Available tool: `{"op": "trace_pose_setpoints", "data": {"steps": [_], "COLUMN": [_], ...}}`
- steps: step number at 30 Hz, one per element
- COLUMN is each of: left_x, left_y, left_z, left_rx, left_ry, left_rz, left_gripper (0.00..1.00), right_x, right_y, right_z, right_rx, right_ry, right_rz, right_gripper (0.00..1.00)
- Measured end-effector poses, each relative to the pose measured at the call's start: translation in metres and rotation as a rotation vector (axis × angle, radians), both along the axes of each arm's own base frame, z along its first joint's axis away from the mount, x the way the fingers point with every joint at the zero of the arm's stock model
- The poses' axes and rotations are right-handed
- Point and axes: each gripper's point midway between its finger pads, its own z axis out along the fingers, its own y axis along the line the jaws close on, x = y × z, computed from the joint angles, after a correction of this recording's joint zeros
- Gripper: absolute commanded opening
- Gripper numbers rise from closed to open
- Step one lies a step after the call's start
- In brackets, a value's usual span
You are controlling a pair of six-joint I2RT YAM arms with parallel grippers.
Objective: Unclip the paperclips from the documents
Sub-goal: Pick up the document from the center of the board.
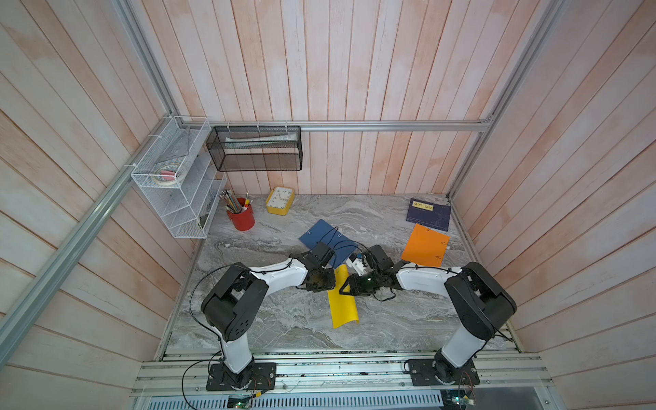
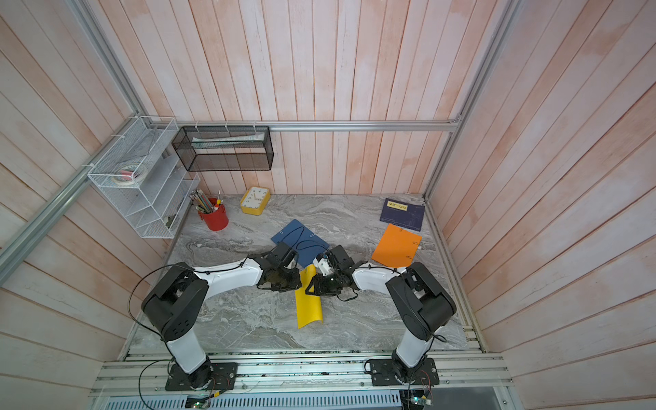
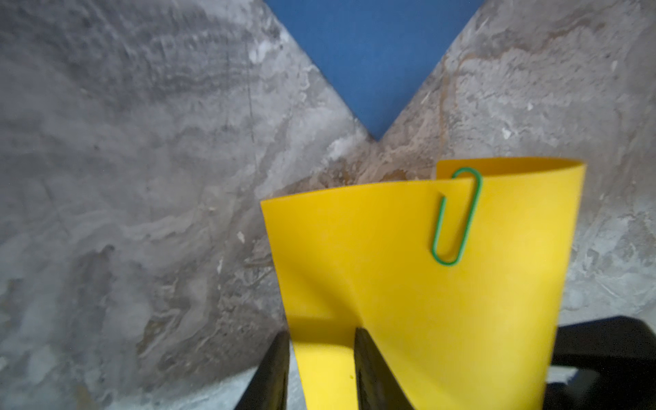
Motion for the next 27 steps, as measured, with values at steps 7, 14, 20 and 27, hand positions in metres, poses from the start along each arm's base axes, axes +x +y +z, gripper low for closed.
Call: {"op": "trace_pose_setpoints", "data": {"steps": [7, 14, 20, 27], "left_x": [-0.001, 0.0, 0.007, 0.024], "left_y": [0.001, 0.001, 0.004, 0.002], "left_z": [0.008, 0.023, 0.042, 0.08], "left_rx": [-0.005, -0.023, -0.059, -0.177], "left_ry": [-0.008, -0.034, -0.073, -0.17], "left_rz": [0.003, 0.005, 0.026, 0.044], "left_gripper": [0.35, 0.35, 0.4, 0.52], "right_x": [0.004, 0.003, 0.007, 0.017], "right_y": [-0.006, -0.012, -0.021, -0.042], "right_z": [0.006, 0.005, 0.023, 0.061], "right_rx": [0.032, 0.063, 0.136, 0.254], "right_ry": [-0.015, 0.0, -0.019, -0.091], "right_rz": [-0.025, -0.042, -0.067, -0.111], "right_gripper": [0.34, 0.3, 0.3, 0.3]}}
